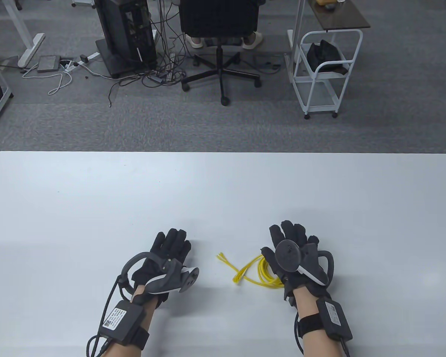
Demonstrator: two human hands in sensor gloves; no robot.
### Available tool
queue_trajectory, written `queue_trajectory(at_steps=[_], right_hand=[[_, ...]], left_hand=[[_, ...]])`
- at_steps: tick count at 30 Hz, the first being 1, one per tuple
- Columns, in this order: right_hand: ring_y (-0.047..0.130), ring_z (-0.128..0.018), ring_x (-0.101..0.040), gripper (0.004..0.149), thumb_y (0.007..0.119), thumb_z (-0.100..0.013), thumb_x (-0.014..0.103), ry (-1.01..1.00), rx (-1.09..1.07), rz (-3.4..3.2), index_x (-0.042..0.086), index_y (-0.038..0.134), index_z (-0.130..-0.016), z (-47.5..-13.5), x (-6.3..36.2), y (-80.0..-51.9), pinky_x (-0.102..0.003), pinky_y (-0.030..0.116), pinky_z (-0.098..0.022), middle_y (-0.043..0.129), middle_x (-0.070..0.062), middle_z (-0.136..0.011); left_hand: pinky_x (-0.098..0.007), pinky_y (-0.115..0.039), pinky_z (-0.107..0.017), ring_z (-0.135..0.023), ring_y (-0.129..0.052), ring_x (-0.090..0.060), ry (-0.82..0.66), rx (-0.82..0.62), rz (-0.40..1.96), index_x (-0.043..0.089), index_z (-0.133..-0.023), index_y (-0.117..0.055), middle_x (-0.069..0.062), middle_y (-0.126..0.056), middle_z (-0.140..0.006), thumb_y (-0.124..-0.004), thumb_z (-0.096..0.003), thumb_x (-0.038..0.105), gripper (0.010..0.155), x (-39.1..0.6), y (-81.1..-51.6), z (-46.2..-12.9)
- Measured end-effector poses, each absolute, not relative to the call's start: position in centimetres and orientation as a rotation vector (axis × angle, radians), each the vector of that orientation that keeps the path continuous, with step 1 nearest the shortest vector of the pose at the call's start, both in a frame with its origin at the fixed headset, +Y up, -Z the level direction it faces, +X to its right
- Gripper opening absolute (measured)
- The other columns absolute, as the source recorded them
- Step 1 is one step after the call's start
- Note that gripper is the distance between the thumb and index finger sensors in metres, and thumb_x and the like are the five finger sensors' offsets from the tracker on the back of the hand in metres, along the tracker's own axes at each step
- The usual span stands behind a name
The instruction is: Coil the rope
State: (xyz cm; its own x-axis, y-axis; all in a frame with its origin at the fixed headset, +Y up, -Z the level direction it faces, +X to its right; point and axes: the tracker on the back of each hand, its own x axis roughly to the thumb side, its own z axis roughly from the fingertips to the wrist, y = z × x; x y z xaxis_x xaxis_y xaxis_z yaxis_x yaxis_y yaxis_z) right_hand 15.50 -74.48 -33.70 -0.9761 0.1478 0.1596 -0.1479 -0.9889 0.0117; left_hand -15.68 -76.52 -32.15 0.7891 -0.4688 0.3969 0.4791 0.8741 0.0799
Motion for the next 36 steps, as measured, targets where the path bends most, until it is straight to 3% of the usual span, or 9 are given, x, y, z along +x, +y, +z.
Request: queue_trajectory(at_steps=[3,8,16,36], right_hand=[[0.037,-0.105,-0.058,0.069,0.064,-0.058,0.056,-0.011,0.264,3.013,0.02,0.041,-0.113,-33.6,15.5,-74.5,-0.082,0.037,-0.066,0.032,-0.023,-0.12],[0.036,-0.105,-0.059,0.069,0.064,-0.058,0.056,0.068,0.237,3.016,0.021,0.041,-0.113,-33.9,15.9,-75.4,-0.082,0.035,-0.066,0.03,-0.024,-0.12],[0.031,-0.106,-0.058,0.072,0.06,-0.057,0.06,0.069,0.374,3.043,0.022,0.035,-0.114,-33.7,14.9,-75.1,-0.084,0.031,-0.066,0.023,-0.022,-0.121],[0.03,-0.106,-0.059,0.073,0.059,-0.057,0.061,0.148,0.406,3.071,0.022,0.034,-0.114,-33.5,14.0,-75.9,-0.084,0.031,-0.065,0.02,-0.022,-0.121]], left_hand=[[-0.051,-0.041,-0.08,-0.118,-0.047,-0.033,-0.408,-0.045,-0.442,0.03,-0.116,-0.055,-0.008,-0.037,-0.128,-0.063,-0.0538,0.059,0.069,-15.6,-76.6,-32.3],[-0.053,-0.04,-0.08,-0.119,-0.045,-0.032,-0.422,-0.052,-0.522,0.032,-0.116,-0.053,-0.008,-0.035,-0.128,-0.062,-0.0538,0.06,0.069,-15.3,-77.0,-32.2],[-0.056,-0.041,-0.079,-0.118,-0.045,-0.036,-0.364,-0.042,-0.398,0.028,-0.118,-0.047,-0.011,-0.035,-0.128,-0.058,-0.0535,0.062,0.073,-16.3,-76.9,-32.5],[-0.057,-0.04,-0.079,-0.118,-0.043,-0.036,-0.385,-0.063,-0.465,0.028,-0.118,-0.044,-0.01,-0.034,-0.128,-0.057,-0.0535,0.063,0.075,-15.4,-76.5,-31.9]])
